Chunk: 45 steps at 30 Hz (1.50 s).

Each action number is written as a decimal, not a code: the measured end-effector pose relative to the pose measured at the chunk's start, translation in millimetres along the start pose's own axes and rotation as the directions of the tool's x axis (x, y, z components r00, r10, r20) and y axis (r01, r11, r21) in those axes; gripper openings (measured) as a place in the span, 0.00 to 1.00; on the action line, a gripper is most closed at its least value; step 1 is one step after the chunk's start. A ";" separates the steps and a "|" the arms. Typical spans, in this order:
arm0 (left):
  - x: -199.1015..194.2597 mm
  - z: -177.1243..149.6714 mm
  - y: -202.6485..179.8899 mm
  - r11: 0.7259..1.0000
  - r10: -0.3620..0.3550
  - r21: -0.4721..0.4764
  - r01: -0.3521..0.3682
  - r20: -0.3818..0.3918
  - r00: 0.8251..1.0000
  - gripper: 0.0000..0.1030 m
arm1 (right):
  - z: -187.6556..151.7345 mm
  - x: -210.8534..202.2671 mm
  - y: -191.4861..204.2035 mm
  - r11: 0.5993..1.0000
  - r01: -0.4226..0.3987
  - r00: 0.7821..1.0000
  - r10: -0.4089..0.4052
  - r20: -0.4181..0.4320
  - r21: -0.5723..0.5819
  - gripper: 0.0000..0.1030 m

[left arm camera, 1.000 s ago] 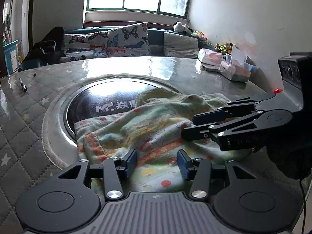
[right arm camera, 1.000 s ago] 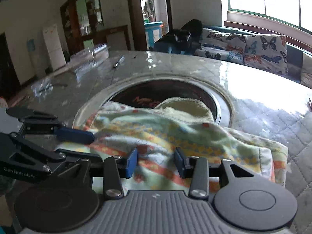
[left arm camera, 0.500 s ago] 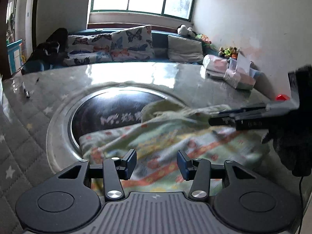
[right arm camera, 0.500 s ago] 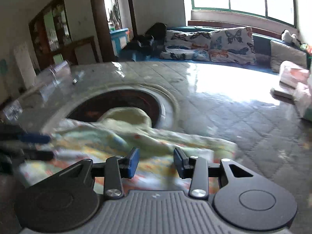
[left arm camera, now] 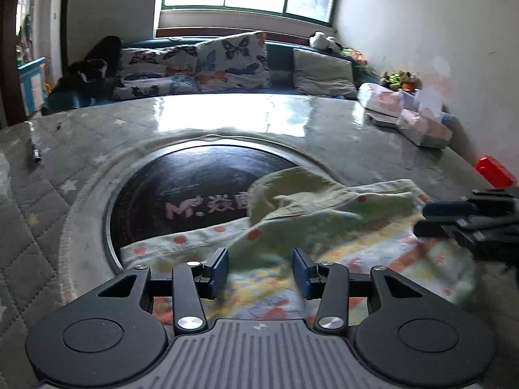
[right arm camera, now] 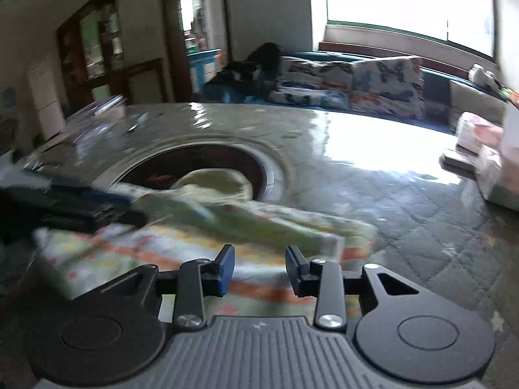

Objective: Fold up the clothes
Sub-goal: 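Smooth the folded shirt with both grippers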

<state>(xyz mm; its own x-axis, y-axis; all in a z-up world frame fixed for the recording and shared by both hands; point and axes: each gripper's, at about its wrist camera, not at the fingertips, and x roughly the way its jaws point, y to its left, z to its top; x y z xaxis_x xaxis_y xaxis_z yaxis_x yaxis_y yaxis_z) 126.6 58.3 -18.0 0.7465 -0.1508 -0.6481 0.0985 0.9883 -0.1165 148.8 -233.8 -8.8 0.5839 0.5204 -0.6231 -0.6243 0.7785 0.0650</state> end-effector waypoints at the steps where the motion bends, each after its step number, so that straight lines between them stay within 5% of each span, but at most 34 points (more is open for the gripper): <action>1: -2.8 -0.4 -0.1 1.000 -0.002 -0.002 0.002 0.002 1.000 0.45 | -0.9 -1.1 6.5 1.000 -0.019 1.000 0.019 -0.004 -0.015 0.34; 8: -47.4 -15.1 -24.5 0.996 -0.067 0.068 0.063 0.062 0.996 0.45 | -6.8 -8.1 44.1 0.988 -0.082 0.997 0.081 -0.014 -0.133 0.43; 16: -67.6 -55.0 -42.0 0.991 -0.063 0.125 0.056 0.059 0.996 0.47 | -35.6 -26.5 45.4 0.989 -0.034 0.999 0.031 -0.025 -0.146 0.45; 24: -77.7 -65.9 -26.4 0.997 -0.037 0.064 0.032 0.080 0.996 0.47 | -55.1 -46.2 24.7 0.994 0.004 0.999 -0.008 -0.040 -0.108 0.49; 30: -92.1 -64.2 -20.4 1.000 -0.028 0.013 0.027 0.099 0.995 0.46 | -38.6 -54.4 29.8 0.993 -0.029 0.999 0.027 -0.017 -0.115 0.50; 40: -85.1 -67.9 3.2 0.997 -0.003 -0.078 0.008 0.058 0.998 0.44 | -9.8 -17.2 72.0 0.967 -0.168 0.986 0.168 -0.018 -0.190 0.49; 45: -87.0 -68.9 8.4 0.994 -0.019 -0.103 0.025 0.057 0.998 0.43 | -12.6 -1.8 77.7 0.964 -0.179 0.983 0.167 -0.073 -0.196 0.48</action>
<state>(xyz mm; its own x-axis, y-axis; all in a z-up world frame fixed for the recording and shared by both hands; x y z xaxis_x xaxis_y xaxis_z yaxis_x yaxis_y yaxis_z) 17.1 78.1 -14.4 0.7806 -0.1682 -0.6019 0.0490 0.9766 -0.2094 92.7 -178.6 -12.5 0.4321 0.6164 -0.6583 -0.8081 0.5886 0.0208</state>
